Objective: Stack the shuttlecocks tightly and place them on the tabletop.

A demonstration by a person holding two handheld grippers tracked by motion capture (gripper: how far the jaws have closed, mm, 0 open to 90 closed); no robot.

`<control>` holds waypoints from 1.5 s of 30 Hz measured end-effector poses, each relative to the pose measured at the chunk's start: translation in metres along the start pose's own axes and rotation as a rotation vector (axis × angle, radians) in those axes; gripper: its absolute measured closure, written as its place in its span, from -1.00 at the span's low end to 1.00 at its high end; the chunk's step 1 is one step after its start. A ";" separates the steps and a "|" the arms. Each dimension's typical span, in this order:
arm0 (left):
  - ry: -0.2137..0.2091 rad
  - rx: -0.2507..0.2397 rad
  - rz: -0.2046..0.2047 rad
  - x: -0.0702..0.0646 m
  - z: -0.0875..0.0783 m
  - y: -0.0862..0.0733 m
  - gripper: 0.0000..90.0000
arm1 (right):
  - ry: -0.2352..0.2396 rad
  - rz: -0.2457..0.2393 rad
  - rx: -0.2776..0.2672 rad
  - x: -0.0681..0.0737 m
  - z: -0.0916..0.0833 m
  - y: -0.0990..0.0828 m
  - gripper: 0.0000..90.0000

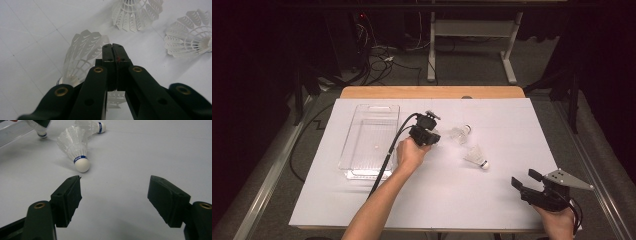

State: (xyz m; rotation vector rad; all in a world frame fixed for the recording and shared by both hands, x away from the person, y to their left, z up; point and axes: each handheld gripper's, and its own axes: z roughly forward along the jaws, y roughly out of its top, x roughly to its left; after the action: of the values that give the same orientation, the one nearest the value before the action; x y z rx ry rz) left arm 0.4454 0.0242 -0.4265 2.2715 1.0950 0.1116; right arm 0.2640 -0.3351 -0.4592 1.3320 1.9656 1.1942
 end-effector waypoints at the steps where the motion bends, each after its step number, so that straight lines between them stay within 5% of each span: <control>1: 0.001 0.000 0.000 0.000 0.000 0.000 0.98 | 0.000 0.000 0.000 0.000 0.000 0.000 -0.39; 45: 0.008 -0.017 0.011 -0.008 0.006 0.011 0.89 | 0.002 -0.002 0.002 0.000 0.000 0.000 -0.39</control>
State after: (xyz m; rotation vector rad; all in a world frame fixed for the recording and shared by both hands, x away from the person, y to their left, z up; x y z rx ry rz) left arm 0.4497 0.0099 -0.4235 2.2641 1.0816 0.1345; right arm 0.2638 -0.3350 -0.4592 1.3294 1.9699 1.1937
